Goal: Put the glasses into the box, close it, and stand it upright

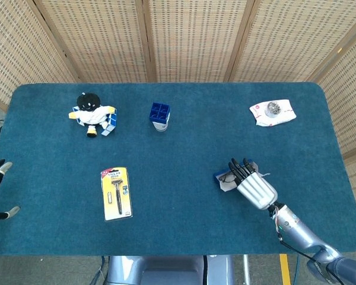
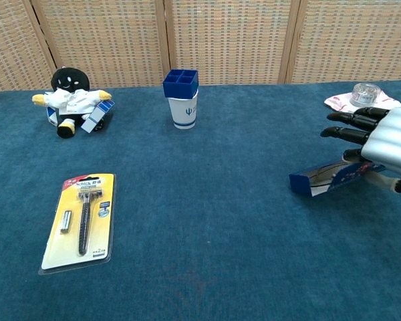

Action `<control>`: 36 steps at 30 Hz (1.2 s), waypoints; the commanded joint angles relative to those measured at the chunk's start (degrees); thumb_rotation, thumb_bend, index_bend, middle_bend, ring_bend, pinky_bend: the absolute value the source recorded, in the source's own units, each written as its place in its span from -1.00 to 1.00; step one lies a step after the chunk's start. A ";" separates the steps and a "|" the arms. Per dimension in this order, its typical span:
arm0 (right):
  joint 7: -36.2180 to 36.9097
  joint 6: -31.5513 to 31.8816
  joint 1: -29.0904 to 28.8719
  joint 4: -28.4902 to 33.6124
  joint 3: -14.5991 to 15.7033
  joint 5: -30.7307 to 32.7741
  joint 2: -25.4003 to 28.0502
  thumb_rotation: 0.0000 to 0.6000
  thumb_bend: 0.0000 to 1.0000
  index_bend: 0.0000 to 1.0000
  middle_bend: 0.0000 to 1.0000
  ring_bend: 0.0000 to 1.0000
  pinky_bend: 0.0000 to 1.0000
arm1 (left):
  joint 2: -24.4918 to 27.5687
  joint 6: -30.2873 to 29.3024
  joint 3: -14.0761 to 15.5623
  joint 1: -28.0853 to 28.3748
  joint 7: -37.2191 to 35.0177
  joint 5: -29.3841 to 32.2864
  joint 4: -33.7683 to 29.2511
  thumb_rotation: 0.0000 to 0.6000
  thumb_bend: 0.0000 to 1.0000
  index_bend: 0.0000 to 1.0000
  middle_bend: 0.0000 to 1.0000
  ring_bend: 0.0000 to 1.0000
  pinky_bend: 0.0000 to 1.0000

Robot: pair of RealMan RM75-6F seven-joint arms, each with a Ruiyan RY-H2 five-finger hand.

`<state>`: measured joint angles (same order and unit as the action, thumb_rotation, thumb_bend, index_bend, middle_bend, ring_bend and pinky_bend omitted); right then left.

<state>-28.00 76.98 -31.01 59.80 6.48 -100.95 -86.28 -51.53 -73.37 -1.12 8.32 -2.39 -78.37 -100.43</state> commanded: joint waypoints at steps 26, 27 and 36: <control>-4.83 -10.53 -3.05 6.06 -3.02 1.49 2.39 1.00 0.14 0.36 -0.68 -1.00 -0.60 | -0.05 0.59 -0.01 0.25 0.56 0.57 -0.15 1.00 -1.00 -1.00 -1.00 -1.00 -1.00; -4.89 -10.62 -3.06 6.09 -3.09 1.56 2.35 1.00 0.14 0.36 -0.68 -1.00 -0.60 | -0.05 0.61 0.00 0.26 0.56 0.57 -0.16 1.00 -1.00 -1.00 -1.00 -1.00 -1.00; -5.72 -11.96 -3.74 5.38 -4.08 2.20 1.29 1.00 0.07 0.33 -0.68 -1.00 -0.60 | -0.10 0.69 0.04 0.30 0.91 0.63 -0.29 1.00 -1.00 -1.00 -1.00 -1.00 -1.00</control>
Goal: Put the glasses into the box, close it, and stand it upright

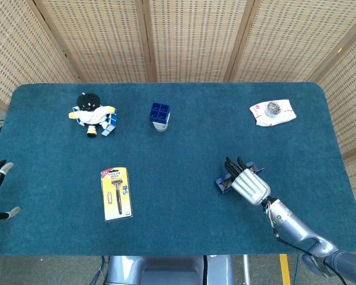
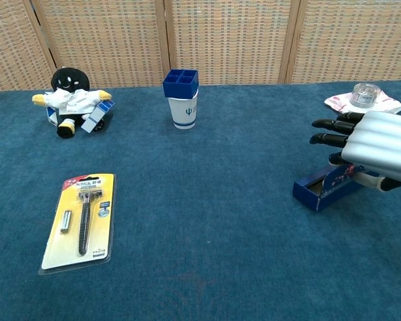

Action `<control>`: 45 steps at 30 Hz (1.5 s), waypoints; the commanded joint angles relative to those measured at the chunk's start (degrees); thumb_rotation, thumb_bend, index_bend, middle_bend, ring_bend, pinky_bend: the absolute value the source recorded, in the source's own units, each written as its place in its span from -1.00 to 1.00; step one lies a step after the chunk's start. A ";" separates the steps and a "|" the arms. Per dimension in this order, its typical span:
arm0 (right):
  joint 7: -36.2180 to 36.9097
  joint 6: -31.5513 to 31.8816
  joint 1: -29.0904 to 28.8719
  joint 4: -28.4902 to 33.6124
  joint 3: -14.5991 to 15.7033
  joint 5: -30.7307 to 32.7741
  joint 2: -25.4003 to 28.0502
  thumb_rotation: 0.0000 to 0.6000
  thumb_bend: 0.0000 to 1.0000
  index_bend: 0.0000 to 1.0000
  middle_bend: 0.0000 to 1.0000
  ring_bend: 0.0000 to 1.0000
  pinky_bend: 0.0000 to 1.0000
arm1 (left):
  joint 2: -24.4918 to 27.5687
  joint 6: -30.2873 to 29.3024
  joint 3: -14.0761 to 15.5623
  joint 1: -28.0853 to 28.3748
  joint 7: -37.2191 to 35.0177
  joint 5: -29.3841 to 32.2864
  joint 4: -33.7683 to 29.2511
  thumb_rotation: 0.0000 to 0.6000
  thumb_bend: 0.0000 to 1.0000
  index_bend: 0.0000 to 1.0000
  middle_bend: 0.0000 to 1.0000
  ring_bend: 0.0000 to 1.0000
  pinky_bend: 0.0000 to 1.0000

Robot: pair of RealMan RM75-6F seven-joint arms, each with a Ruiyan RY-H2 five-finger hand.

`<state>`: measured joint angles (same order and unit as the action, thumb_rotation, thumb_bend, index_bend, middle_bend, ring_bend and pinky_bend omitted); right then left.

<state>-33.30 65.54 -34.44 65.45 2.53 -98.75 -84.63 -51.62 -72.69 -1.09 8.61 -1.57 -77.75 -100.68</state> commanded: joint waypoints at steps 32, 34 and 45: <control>-0.65 -0.06 -1.82 -5.28 -5.27 4.11 -6.47 1.00 -0.58 -0.52 -0.93 -1.00 -0.60 | -0.03 -0.20 -0.10 -0.10 -0.10 0.26 0.05 1.00 -1.00 -1.00 -1.00 -1.00 -1.00; -0.30 0.61 -1.70 -3.86 -5.64 4.32 -5.59 1.00 -0.58 -0.53 -0.95 -1.00 -0.60 | -0.02 -0.11 -0.12 -0.07 -0.14 0.34 0.10 1.00 -1.00 -1.00 -1.00 -1.00 -1.00; -3.51 -11.06 -3.11 17.70 -6.13 11.96 9.75 1.00 -0.58 -0.93 -1.00 -1.00 -0.79 | -0.11 0.49 -0.20 0.26 0.17 0.70 0.17 1.00 -1.00 -1.00 -1.00 -1.00 -1.00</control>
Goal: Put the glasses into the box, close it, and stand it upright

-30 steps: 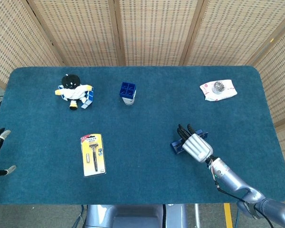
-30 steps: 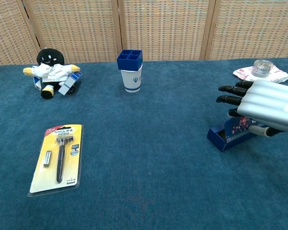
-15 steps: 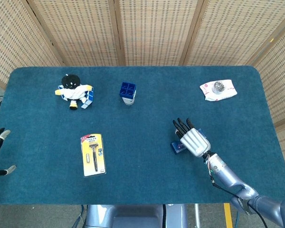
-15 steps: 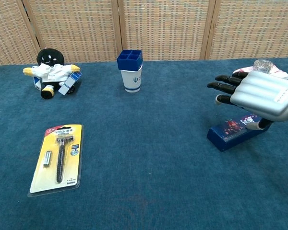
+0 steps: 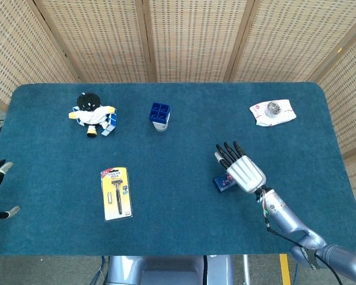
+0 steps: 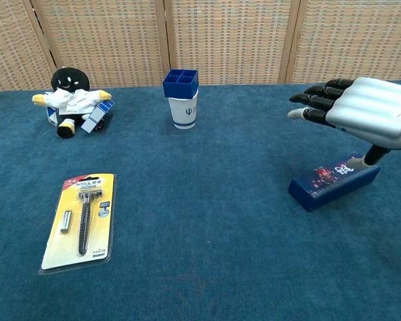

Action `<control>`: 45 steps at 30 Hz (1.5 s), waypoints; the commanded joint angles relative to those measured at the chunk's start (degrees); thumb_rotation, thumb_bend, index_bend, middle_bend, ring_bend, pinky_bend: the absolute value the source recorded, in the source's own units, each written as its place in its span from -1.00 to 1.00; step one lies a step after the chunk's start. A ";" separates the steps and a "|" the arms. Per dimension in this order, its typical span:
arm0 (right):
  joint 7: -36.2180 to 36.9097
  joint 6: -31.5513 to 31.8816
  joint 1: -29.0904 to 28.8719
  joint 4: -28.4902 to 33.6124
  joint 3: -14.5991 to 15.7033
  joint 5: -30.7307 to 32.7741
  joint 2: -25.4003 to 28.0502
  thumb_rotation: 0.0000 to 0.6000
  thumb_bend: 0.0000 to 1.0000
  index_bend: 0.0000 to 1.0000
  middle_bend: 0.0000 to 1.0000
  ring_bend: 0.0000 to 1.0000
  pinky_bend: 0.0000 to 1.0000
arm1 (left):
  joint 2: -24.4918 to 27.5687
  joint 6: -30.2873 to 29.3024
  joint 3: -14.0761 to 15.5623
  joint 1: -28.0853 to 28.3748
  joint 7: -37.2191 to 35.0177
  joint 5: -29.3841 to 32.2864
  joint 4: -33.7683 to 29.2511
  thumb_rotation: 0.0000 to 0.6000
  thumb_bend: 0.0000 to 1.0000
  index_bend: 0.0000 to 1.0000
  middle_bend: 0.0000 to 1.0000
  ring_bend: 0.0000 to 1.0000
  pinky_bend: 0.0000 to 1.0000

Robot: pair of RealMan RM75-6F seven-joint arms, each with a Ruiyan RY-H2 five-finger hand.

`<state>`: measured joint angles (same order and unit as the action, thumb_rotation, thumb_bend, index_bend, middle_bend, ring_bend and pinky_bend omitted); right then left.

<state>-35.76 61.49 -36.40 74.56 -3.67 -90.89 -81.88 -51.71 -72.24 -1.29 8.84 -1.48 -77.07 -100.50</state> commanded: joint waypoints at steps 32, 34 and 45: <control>22.27 -12.30 -7.16 -11.01 6.57 -3.97 -1.99 1.00 -0.48 -0.04 -0.06 -0.79 -0.75 | -0.51 1.41 -0.45 0.77 1.36 2.11 0.08 1.00 -1.00 -1.00 -1.00 -1.00 -1.00; 22.45 -11.56 -6.96 -11.05 6.55 -4.02 -1.92 1.00 -0.48 -0.04 -0.11 -0.78 -0.74 | -0.53 1.36 -0.43 0.76 1.46 2.07 0.03 1.00 -1.00 -1.00 -1.00 -1.00 -1.00; 13.88 -10.97 -3.88 3.46 4.62 2.99 7.25 1.00 -1.00 -1.00 -1.00 -1.00 -0.78 | 0.09 -0.27 0.15 -0.05 0.26 -0.20 -0.50 1.00 -1.00 -1.00 -1.00 -1.00 -1.00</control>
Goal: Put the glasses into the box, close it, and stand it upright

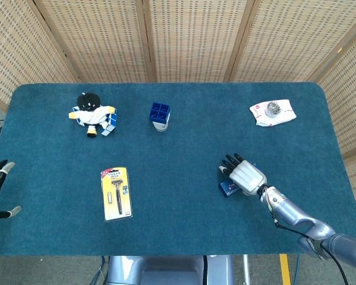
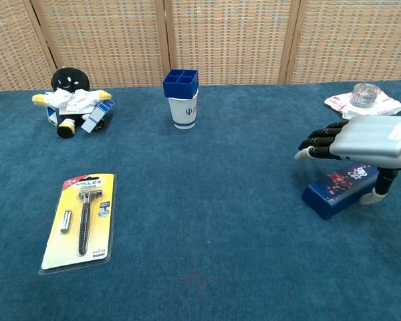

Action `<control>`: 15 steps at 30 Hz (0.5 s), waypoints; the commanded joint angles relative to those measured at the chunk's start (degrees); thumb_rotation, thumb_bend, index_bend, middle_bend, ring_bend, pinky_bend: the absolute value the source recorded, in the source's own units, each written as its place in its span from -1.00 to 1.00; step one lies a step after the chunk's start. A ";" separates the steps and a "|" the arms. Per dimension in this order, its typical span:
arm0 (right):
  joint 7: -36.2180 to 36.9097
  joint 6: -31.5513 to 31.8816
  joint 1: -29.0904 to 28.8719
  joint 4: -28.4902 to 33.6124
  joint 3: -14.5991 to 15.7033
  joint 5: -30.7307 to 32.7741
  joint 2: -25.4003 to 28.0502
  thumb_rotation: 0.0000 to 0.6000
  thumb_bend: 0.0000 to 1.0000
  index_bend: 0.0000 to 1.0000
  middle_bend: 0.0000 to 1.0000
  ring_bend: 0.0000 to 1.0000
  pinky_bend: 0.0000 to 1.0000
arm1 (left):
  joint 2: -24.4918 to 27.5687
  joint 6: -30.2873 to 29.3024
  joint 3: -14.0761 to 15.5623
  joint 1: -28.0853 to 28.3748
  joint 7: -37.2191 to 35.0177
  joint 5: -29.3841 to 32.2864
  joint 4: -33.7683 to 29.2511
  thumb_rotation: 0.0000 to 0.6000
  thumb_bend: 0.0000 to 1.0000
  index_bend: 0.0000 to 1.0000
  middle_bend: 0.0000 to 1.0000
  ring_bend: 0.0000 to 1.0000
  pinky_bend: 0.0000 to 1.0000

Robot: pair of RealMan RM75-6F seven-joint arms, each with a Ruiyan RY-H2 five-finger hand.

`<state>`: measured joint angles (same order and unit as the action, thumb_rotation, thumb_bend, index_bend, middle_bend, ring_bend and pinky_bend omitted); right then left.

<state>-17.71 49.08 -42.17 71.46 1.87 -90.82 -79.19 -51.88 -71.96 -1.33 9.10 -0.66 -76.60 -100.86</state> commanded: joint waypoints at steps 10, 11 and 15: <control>-3.40 19.48 14.74 22.46 -0.07 5.81 17.65 1.00 -1.00 -1.00 -1.00 -1.00 -0.83 | 1.73 -4.14 1.18 -2.32 -5.12 -4.82 0.52 1.00 -1.00 -1.00 -1.00 -1.00 -1.00; -1.60 21.90 16.50 22.78 0.18 5.67 18.48 1.00 -1.00 -1.00 -1.00 -1.00 -0.83 | 1.74 -4.34 1.21 -2.44 -5.29 -4.96 0.63 1.00 -1.00 -1.00 -1.00 -1.00 -1.00; 3.85 30.43 22.18 20.78 0.25 4.87 18.91 1.00 -1.00 -1.00 -1.00 -1.00 -0.84 | 1.20 -5.77 1.08 -3.00 -4.22 -5.14 1.02 1.00 -1.00 -1.00 -1.00 -1.00 -1.00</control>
<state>-18.84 72.45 -25.79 91.53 1.74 -85.87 -62.73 -50.47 -77.27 -0.21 6.30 -5.34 -81.65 -100.00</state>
